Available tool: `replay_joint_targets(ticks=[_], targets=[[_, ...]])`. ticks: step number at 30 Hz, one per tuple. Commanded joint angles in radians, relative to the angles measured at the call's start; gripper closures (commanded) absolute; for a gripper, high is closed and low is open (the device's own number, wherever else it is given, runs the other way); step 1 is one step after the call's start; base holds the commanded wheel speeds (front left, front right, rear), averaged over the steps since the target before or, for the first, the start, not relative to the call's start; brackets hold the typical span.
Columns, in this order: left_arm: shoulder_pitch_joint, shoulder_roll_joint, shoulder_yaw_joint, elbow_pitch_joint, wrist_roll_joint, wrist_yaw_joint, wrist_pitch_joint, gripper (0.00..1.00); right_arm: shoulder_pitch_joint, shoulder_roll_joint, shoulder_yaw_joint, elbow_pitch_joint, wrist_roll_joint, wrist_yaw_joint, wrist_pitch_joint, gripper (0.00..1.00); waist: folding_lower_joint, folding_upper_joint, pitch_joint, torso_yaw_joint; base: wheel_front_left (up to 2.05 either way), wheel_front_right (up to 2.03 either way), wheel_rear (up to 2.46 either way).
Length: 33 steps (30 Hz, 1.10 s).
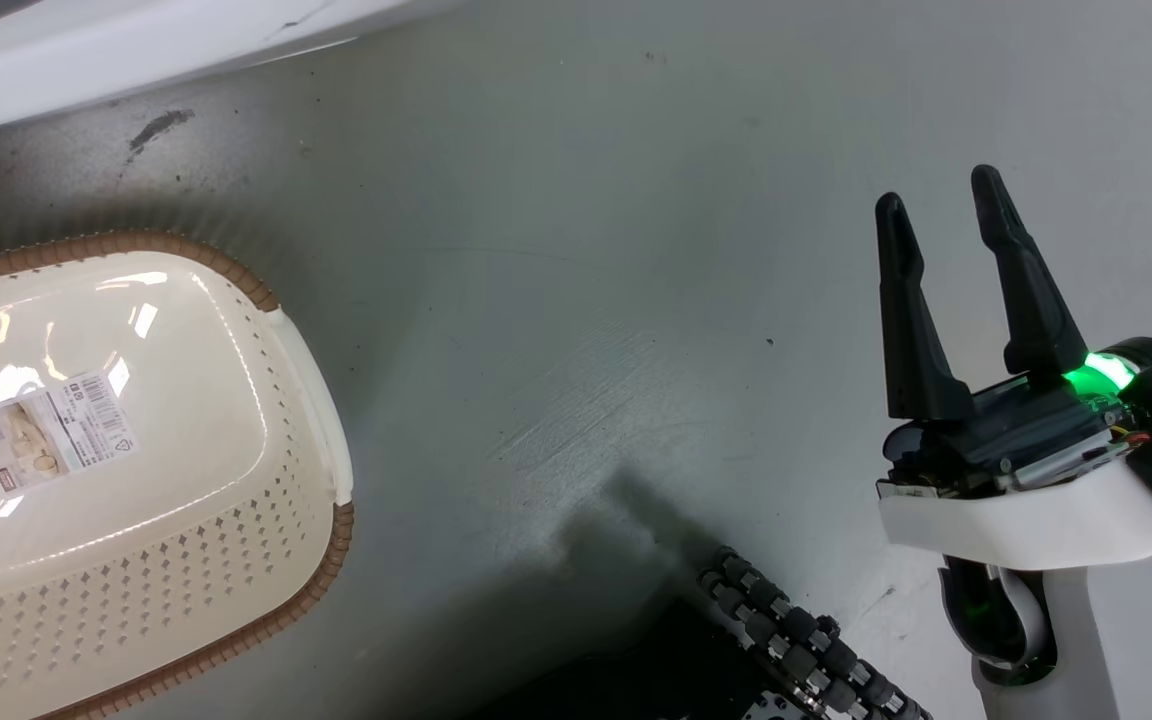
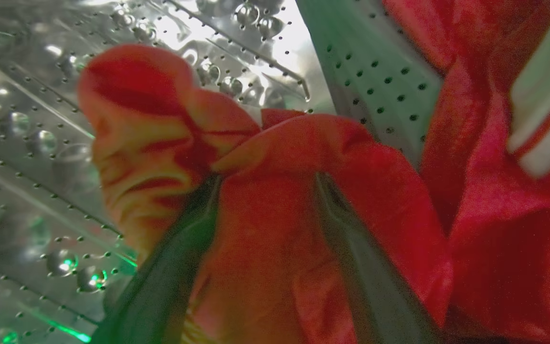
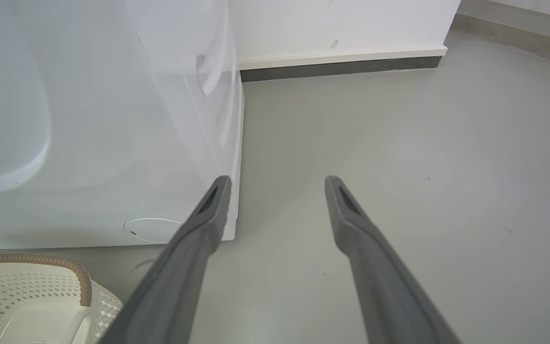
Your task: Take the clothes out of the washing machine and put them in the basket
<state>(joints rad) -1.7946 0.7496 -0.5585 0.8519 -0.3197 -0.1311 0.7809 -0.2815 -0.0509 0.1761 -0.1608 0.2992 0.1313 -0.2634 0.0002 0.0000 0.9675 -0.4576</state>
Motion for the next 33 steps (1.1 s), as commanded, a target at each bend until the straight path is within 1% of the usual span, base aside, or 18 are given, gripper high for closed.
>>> replay_joint_targets(ticks=[1,6,12,13,14,15,21,26,29,33], targets=[[-0.018,0.01,-0.007,0.016,0.004,0.002,0.007,0.0,0.009,0.001,-0.002,-0.009,0.009,-0.001,-0.002,0.0,-0.0002,0.0,0.005,0.001,0.0,0.0,0.0],[-0.024,0.001,-0.016,0.057,0.005,0.017,0.018,0.0,0.012,0.001,0.006,-0.023,0.025,-0.001,-0.002,0.0,-0.0002,0.0,0.012,0.003,0.0,0.0,0.0],[-0.012,-0.011,-0.031,0.099,-0.008,0.011,0.045,0.0,0.007,0.001,-0.012,-0.035,0.032,-0.001,-0.002,0.0,-0.0002,0.0,0.018,0.01,0.0,0.0,0.0],[-0.011,-0.009,-0.035,0.104,-0.007,0.012,0.047,0.17,0.004,0.001,-0.013,-0.036,0.03,-0.001,-0.002,0.0,-0.0002,0.0,0.019,0.011,0.0,0.0,0.0],[-0.01,-0.008,-0.039,0.109,-0.006,0.011,0.049,0.73,0.001,0.001,-0.014,-0.037,0.028,-0.001,-0.002,0.0,-0.0002,0.0,0.02,0.012,0.0,0.0,0.0],[-0.01,-0.008,-0.041,0.11,-0.007,0.01,0.047,1.0,-0.002,0.001,-0.014,-0.037,0.026,-0.001,-0.002,0.0,-0.0002,0.0,0.02,0.012,0.0,0.0,0.0],[-0.028,-0.002,-0.052,0.106,-0.015,0.006,-0.001,1.0,-0.017,0.001,-0.018,-0.03,0.024,-0.001,-0.002,0.0,-0.0002,0.0,0.018,0.012,0.0,0.0,0.0],[-0.034,0.007,-0.057,0.097,-0.016,0.004,-0.078,1.0,-0.036,0.001,-0.005,-0.019,0.017,-0.001,-0.002,0.0,-0.0002,0.0,-0.004,0.003,0.0,0.0,0.0],[-0.051,0.016,-0.065,0.079,-0.009,0.004,-0.147,1.0,-0.052,0.001,-0.006,-0.015,0.007,-0.001,-0.002,0.0,-0.0002,0.0,-0.024,-0.002,0.0,0.0,0.0],[-0.01,-0.027,-0.057,0.093,-0.038,0.004,-0.236,1.0,-0.056,0.001,-0.037,-0.001,-0.022,-0.001,-0.002,0.0,-0.0002,0.0,-0.072,0.032,0.0,0.0,0.0]])
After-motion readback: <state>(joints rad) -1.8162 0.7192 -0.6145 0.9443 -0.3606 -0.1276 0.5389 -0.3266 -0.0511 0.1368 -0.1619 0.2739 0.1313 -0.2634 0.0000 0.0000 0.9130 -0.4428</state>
